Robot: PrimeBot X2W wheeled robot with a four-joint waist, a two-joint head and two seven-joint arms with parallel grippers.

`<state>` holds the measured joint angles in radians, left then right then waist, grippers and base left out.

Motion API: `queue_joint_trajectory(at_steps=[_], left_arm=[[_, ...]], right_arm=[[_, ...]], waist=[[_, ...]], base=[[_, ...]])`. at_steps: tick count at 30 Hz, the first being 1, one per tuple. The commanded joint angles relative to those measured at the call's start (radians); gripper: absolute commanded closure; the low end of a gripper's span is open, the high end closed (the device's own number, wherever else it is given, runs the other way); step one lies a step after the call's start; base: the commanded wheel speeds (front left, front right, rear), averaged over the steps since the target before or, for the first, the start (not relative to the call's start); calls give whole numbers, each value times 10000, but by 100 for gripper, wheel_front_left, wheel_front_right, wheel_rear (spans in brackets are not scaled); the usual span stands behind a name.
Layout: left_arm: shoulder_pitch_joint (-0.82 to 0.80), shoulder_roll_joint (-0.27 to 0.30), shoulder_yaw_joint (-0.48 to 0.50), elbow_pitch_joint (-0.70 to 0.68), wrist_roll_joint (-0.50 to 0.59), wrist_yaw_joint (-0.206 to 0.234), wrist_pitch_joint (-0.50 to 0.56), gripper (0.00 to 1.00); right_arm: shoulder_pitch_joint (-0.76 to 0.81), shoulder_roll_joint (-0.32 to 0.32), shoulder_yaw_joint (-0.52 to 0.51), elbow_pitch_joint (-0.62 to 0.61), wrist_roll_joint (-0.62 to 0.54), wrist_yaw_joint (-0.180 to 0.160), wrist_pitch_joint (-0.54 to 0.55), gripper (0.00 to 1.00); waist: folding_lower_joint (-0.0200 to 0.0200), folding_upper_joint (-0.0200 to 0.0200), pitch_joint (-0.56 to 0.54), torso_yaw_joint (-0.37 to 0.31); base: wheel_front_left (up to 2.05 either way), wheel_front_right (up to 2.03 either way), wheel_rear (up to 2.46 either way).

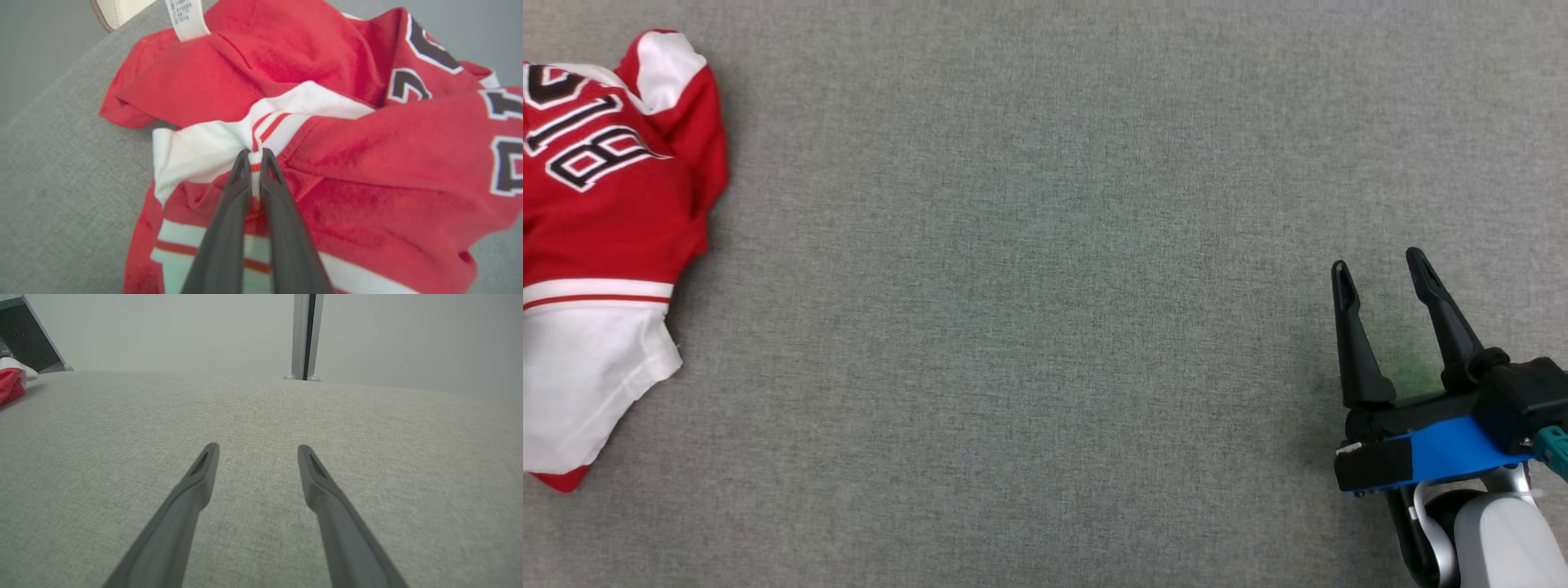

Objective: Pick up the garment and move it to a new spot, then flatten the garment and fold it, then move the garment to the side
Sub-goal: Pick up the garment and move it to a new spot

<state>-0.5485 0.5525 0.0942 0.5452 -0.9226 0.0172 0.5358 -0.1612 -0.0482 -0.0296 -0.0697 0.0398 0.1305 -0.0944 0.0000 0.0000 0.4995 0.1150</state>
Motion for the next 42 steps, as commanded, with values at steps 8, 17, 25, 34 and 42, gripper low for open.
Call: queue_joint_trajectory(at_steps=[8,17,25,34,42], left_arm=[[-211,378,250,-661,155,-267,-741,100],[-1051,1006,-16,-2835,633,-103,-615,100],[-2541,1088,-984,-4637,1160,84,156,100],[-3861,360,-2020,-5405,1310,120,560,100],[-4457,-731,-2754,-5886,994,107,597,100]], right_arm=[[16,-40,151,509,372,5,-258,0],[311,-39,417,1446,986,5,-781,0],[719,-37,441,2118,1401,5,-1134,0],[991,-39,600,2427,1615,5,-1293,0],[945,-39,586,2479,1714,5,-1379,0]], waist=[[0,0,-968,174],[0,0,-2509,79],[0,0,-3693,-405],[0,0,-4271,-1282],[0,0,-4276,-2233]], base=[[0,0,0],[0,0,0],[0,0,0],[0,0,0],[0,0,0]])
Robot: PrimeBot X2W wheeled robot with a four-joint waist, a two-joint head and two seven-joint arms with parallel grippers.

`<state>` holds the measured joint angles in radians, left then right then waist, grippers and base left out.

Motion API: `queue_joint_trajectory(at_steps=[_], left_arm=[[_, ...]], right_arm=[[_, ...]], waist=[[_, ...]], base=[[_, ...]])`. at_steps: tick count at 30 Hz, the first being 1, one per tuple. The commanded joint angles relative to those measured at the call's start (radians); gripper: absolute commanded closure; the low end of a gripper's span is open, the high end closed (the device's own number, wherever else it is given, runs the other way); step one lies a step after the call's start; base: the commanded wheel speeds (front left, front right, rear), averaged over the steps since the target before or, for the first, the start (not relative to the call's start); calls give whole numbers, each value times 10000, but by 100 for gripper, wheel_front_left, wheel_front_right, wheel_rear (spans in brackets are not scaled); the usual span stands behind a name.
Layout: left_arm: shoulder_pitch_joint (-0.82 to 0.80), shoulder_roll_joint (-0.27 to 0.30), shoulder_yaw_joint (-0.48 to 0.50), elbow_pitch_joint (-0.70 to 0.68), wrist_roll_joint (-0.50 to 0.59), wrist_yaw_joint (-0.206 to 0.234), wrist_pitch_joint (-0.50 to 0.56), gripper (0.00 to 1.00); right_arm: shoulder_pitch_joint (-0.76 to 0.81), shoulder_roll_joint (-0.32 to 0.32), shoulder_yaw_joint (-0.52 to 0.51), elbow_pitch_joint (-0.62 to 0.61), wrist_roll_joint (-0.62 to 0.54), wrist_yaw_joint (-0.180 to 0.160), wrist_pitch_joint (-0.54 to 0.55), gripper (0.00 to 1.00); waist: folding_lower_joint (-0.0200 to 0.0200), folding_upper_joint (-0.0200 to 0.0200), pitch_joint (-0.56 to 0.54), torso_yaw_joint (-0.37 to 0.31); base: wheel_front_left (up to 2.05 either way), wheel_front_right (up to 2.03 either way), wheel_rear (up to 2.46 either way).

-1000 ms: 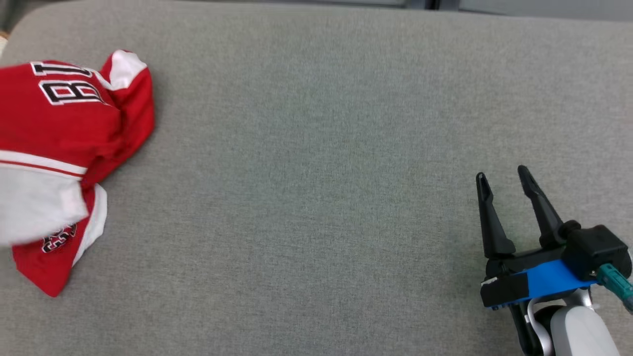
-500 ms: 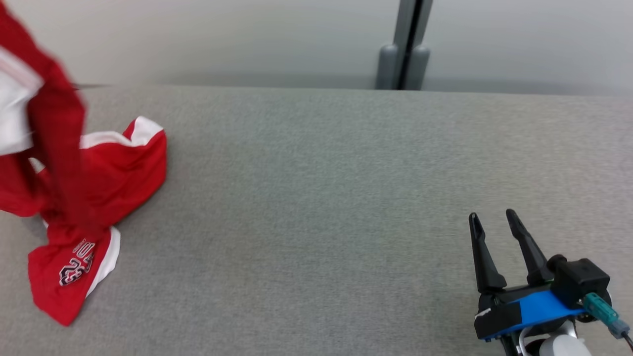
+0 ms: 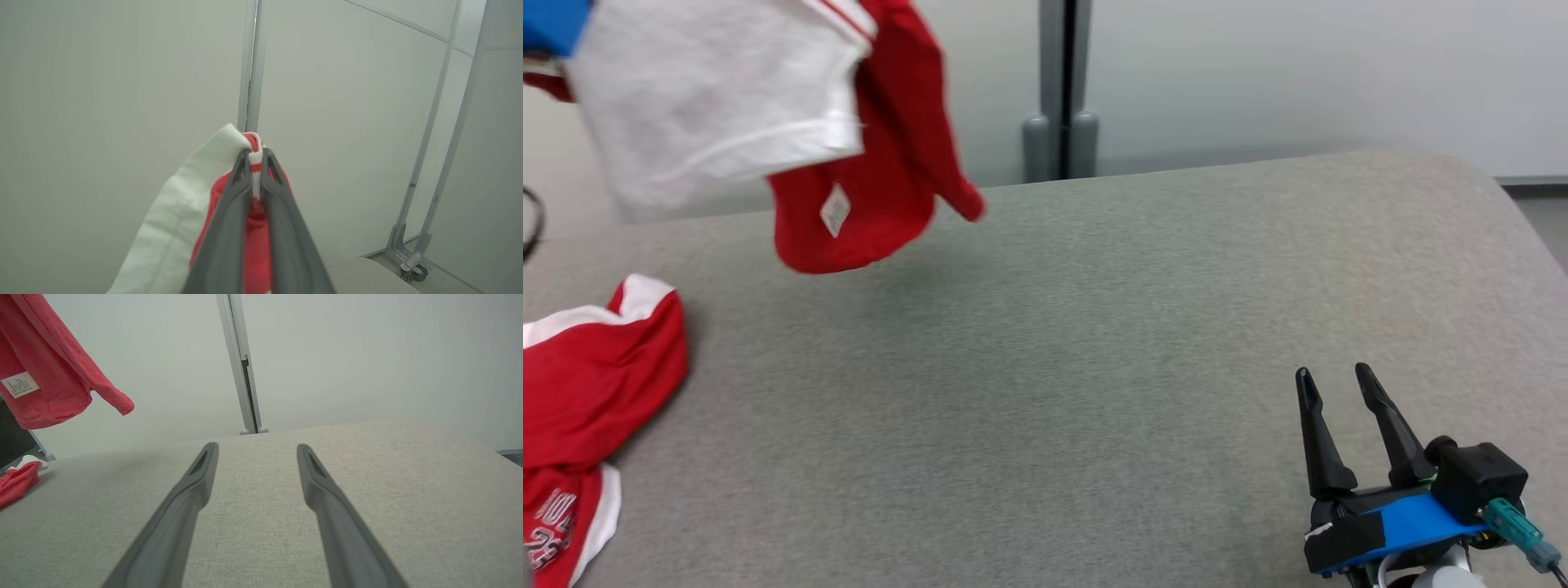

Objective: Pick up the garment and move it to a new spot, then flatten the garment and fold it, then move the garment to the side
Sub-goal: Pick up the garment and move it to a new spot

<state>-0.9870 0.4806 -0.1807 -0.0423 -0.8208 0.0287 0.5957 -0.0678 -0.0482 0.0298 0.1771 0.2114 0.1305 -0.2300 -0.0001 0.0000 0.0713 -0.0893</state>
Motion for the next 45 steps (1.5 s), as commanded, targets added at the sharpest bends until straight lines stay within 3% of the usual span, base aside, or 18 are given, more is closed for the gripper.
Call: queue_joint_trajectory(at_steps=[1,14,20,25,26,27,28,36,41,45], left_arm=[[-92,-143,-93,-50,-83,-7,10,100],[1507,-1282,-1972,229,193,-504,-256,100],[3106,-1701,-3046,1325,379,-722,-585,100],[4239,-2249,-3597,2675,816,-661,-1721,100],[4363,-2343,-3688,2953,975,-627,-2034,81],[4496,-2477,-3746,3218,1081,-592,-2353,34],[4619,-2611,-3802,3451,1173,-557,-2650,0],[5553,-3494,-2996,3651,782,-753,-5789,0],[6518,-3537,-2477,3014,761,-1066,-7947,0],[7437,-3403,-1946,2560,1185,-1163,-8557,0]], right_arm=[[3,-37,4,17,22,5,-35,0],[-281,-36,43,142,293,5,-214,0],[-415,-37,-19,230,270,5,-267,0],[-532,-36,27,260,328,5,-287,0],[-560,-34,48,270,325,5,-288,0],[-591,-37,66,279,331,3,-292,0],[-612,-37,69,287,323,5,-296,0],[-335,-37,-74,283,203,5,-256,0],[-178,-36,-269,171,61,5,-136,0],[-56,-38,-462,22,-133,5,-7,0]], waist=[[1,0,35,-305],[1,0,681,-1375],[1,0,807,-1369],[1,0,823,-1184],[1,0,828,-1143],[1,0,820,-1103],[1,0,804,-1053],[1,0,538,-523],[1,0,296,-110],[1,0,91,177]], base=[[0,0,0],[0,0,0],[0,0,0],[0,0,0],[0,0,0],[0,0,0],[0,0,0],[0,0,0],[0,0,0],[0,0,0]])
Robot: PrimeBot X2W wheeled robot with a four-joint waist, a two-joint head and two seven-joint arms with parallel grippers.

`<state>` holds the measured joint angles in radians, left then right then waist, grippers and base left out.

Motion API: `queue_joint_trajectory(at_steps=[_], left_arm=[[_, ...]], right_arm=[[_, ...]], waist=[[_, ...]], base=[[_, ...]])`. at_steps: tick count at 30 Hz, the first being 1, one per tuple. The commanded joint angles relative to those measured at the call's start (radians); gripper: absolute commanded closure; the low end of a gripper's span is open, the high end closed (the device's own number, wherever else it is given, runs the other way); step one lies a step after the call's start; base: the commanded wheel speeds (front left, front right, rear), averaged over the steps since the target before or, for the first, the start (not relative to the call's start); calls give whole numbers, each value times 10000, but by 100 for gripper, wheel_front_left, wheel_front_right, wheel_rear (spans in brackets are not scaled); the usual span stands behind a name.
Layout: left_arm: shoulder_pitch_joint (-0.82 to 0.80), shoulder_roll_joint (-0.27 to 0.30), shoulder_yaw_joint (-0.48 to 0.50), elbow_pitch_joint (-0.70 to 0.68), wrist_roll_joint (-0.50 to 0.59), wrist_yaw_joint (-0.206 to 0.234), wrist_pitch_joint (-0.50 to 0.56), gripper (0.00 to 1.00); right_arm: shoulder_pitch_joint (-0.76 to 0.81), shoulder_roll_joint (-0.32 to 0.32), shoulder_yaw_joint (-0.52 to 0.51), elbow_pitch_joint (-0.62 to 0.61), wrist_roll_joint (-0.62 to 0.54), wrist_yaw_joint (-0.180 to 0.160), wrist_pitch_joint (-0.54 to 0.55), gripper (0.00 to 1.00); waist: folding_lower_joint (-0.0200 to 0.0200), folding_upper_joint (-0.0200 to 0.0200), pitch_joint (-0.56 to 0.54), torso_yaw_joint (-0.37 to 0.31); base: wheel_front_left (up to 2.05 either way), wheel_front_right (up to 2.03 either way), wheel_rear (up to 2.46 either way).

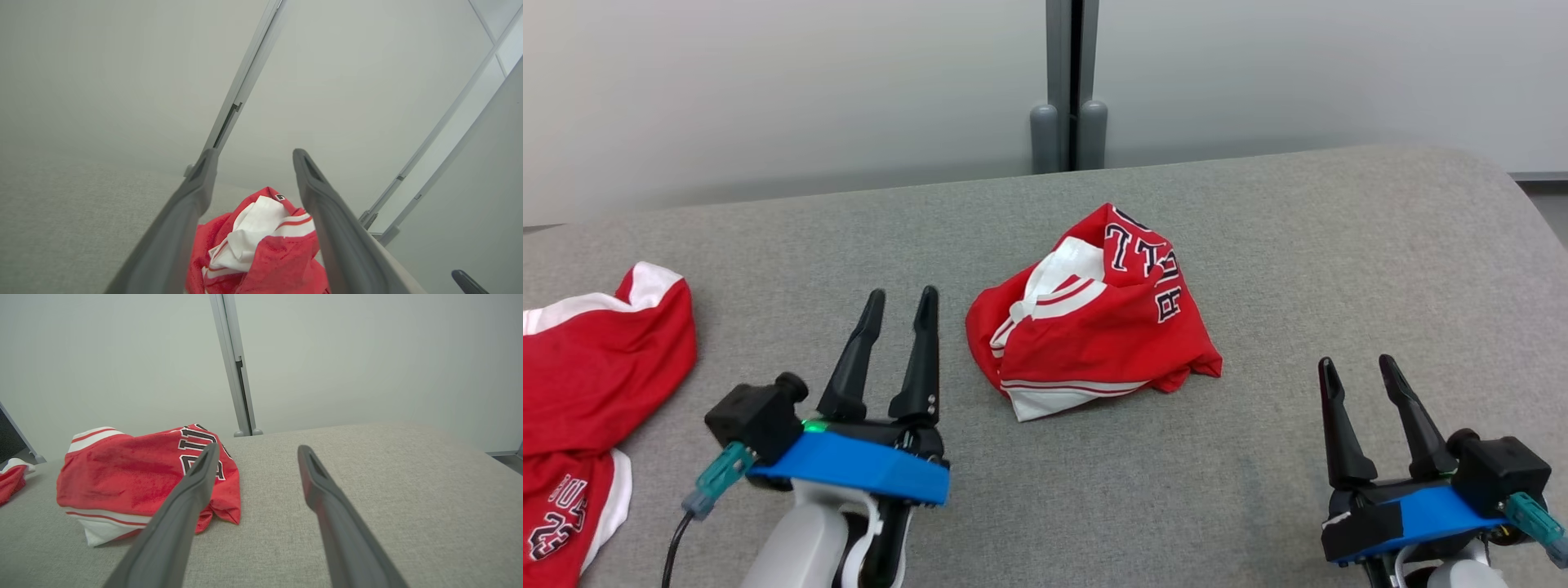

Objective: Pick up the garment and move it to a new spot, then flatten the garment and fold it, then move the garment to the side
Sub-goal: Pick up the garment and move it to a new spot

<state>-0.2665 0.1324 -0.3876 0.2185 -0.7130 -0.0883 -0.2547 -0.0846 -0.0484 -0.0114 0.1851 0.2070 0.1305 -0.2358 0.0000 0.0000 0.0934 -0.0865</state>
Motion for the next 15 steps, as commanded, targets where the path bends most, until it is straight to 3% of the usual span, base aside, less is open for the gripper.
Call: queue_joint_trajectory(at_steps=[1,8,15], left_arm=[[456,98,297,-146,310,35,-88,0],[2000,62,1718,-822,2346,268,-104,0],[3063,219,2142,-569,3331,267,-105,0]], right_arm=[[154,-36,-97,-94,-118,5,85,0],[539,-36,-480,-447,-594,5,444,0],[947,-36,-604,-746,-811,5,829,0]], waist=[[0,0,-177,207],[0,0,-535,579],[0,0,-856,736]], base=[[0,0,0],[0,0,0],[0,0,0]])
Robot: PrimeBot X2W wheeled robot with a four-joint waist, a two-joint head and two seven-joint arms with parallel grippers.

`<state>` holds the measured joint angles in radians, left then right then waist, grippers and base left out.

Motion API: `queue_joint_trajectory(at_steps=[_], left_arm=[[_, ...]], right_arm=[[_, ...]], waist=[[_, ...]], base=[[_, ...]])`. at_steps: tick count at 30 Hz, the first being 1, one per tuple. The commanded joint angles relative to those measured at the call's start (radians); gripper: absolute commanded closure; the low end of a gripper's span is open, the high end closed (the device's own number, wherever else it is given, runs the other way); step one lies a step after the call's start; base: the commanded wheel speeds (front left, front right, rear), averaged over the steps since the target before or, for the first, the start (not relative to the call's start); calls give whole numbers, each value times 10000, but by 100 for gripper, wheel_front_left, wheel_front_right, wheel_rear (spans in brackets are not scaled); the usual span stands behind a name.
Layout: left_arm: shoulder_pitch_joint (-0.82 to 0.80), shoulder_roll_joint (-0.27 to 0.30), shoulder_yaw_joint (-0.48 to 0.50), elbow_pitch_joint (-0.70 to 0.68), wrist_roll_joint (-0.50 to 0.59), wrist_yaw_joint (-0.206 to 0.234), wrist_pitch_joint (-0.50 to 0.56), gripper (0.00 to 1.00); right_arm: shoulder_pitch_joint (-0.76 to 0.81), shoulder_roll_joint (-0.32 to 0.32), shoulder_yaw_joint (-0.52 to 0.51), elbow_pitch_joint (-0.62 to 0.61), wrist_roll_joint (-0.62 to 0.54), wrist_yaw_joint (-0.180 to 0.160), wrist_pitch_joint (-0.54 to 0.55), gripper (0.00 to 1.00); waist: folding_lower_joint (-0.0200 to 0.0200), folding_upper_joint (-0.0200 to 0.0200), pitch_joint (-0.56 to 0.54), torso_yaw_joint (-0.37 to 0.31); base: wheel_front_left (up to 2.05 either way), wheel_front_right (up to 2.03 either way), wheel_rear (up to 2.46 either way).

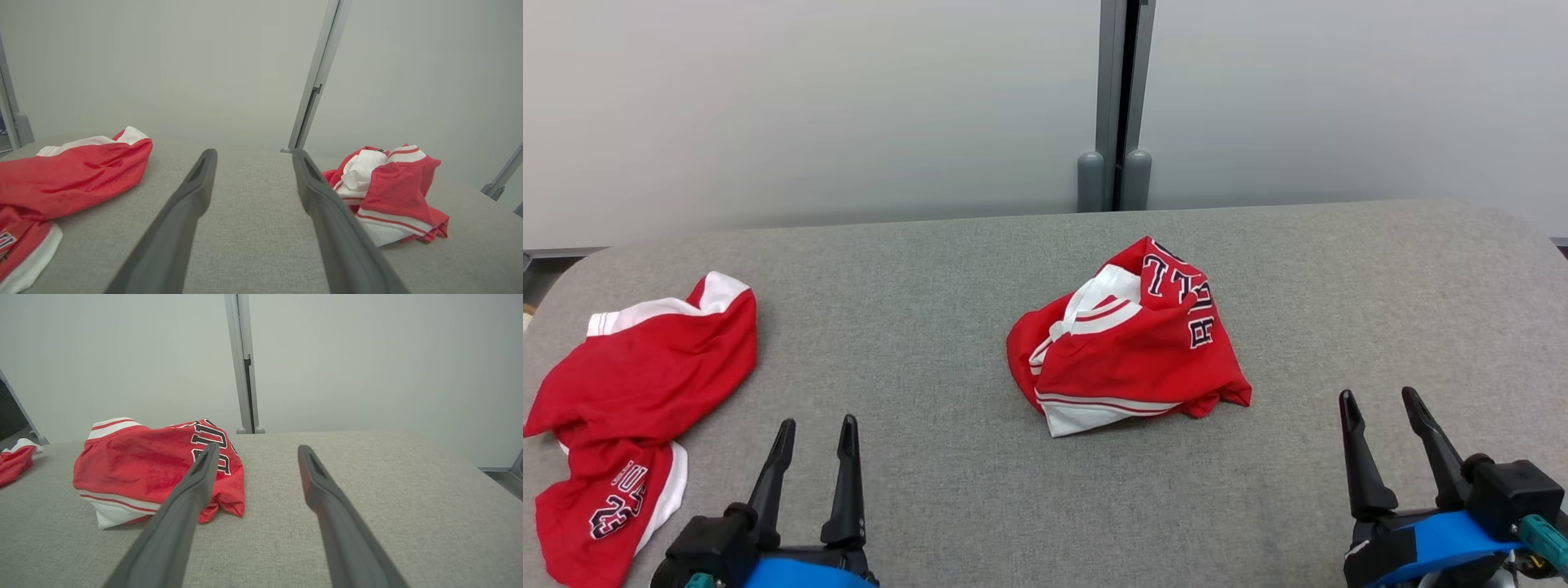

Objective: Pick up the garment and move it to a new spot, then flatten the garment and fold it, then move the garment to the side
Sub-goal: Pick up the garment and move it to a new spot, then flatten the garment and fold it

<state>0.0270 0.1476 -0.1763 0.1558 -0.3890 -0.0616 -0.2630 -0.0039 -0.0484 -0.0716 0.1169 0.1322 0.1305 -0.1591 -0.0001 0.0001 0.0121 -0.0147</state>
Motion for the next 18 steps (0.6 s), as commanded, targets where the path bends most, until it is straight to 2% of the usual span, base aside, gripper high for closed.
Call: queue_joint_trajectory(at_steps=[1,8,18], left_arm=[[200,99,53,112,178,1,-25,0],[463,248,-2,463,586,39,-24,0],[507,114,229,279,675,67,-25,0]], right_arm=[[186,-36,-2,-99,-85,3,81,0],[407,-36,31,-252,-119,5,305,0],[434,-36,-27,-333,-9,5,280,0]], waist=[[1,-1,-64,16],[1,-1,-110,-59],[1,-1,9,-121]], base=[[0,0,0],[0,0,0],[0,0,0]])
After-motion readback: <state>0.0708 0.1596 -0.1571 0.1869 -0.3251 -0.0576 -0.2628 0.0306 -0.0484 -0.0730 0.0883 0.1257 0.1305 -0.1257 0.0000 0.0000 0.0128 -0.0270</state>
